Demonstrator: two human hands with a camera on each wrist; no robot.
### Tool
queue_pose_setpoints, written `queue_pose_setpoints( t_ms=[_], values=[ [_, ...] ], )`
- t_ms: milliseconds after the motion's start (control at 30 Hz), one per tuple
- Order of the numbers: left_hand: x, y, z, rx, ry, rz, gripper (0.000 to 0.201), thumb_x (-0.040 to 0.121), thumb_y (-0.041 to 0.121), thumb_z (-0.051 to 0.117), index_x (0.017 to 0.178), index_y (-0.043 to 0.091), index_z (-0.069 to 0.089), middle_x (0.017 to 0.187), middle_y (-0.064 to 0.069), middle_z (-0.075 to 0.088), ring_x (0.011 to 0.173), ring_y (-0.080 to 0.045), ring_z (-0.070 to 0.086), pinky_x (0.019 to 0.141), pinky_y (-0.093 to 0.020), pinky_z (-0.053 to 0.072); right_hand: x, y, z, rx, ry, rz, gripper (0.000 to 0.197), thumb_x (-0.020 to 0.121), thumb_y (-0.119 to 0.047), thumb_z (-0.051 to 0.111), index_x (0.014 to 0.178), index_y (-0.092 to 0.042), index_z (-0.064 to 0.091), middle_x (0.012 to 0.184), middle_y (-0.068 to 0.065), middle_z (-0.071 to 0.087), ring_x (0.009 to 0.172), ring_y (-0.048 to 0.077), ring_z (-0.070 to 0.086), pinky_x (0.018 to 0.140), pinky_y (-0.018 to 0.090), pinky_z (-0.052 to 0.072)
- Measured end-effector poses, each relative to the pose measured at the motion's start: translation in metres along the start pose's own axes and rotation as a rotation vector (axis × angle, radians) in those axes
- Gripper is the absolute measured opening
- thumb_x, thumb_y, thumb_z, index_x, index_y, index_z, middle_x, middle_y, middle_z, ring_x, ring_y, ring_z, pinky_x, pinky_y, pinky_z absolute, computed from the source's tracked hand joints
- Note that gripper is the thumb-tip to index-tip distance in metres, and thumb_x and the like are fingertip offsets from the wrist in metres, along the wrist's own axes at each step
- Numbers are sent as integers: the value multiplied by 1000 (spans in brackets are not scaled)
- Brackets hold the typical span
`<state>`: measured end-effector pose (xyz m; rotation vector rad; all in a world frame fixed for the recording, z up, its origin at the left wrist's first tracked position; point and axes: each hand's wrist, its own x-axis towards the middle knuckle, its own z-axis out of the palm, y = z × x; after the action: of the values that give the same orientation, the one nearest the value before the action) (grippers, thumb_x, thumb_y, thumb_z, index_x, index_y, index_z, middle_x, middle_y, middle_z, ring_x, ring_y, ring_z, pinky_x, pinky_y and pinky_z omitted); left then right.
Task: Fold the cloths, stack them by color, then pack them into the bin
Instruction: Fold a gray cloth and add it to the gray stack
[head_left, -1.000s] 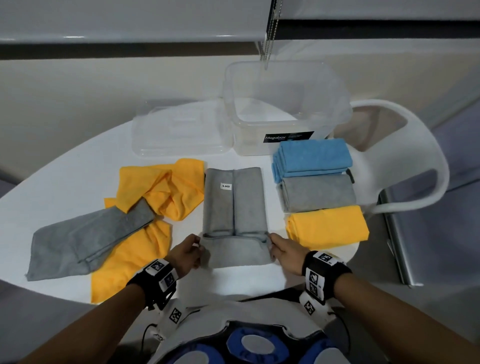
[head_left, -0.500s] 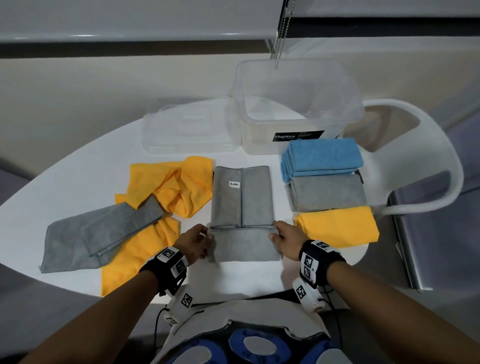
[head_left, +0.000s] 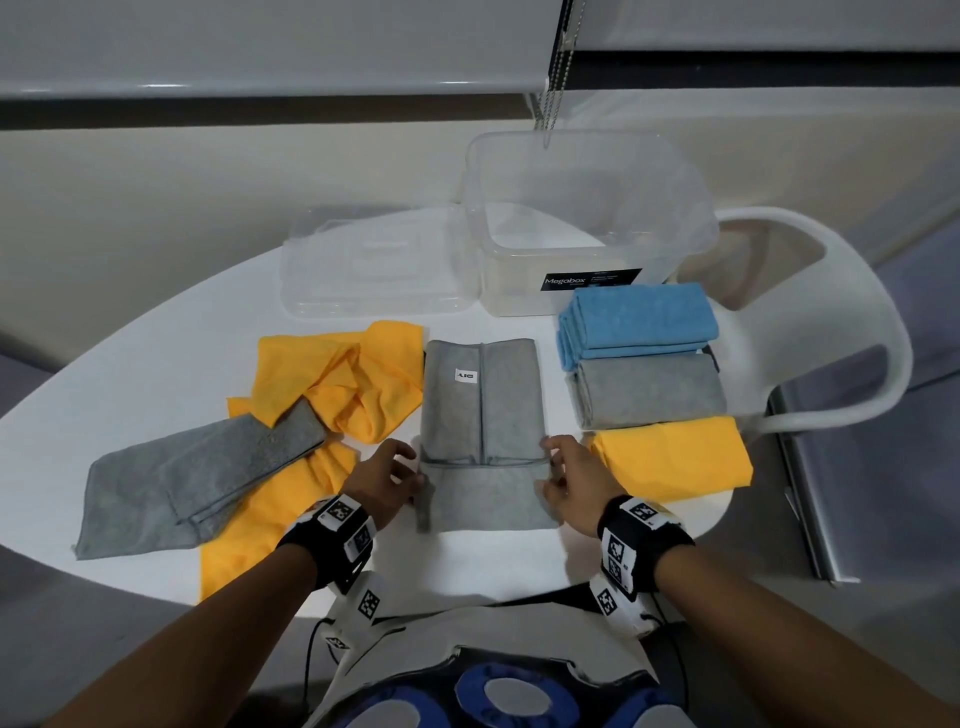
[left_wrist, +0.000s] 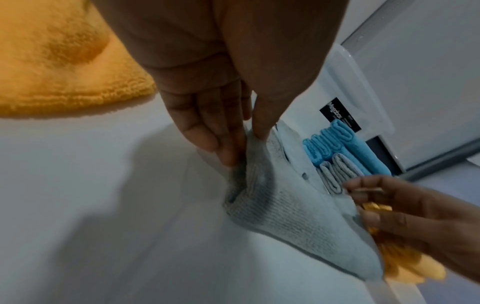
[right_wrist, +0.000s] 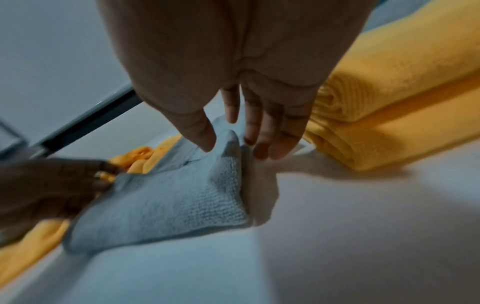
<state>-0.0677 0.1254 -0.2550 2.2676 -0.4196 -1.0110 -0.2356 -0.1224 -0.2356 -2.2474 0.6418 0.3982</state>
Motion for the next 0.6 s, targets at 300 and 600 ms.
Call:
queue_pose_setpoints(
  t_ms=[300, 600],
  values=[
    [-11, 4, 37, 820, -11, 719, 64, 95, 45, 40, 148, 11, 30, 155, -11, 31, 142, -28, 30, 113, -46, 29, -5, -8, 37, -666, -224, -405, 83, 97, -54, 33, 155, -13, -9, 160, 5, -24, 146, 21, -24, 120, 40, -9],
    [-3, -20, 54, 915, -37, 658, 93, 82, 68, 44, 150, 9, 24, 155, -12, 27, 142, -28, 27, 112, -47, 27, 7, 14, 58, -752, -240, -337, 95, 85, -69, 21, 151, -14, -19, 155, 2, -33, 142, 20, -32, 114, 38, -20]
  ],
)
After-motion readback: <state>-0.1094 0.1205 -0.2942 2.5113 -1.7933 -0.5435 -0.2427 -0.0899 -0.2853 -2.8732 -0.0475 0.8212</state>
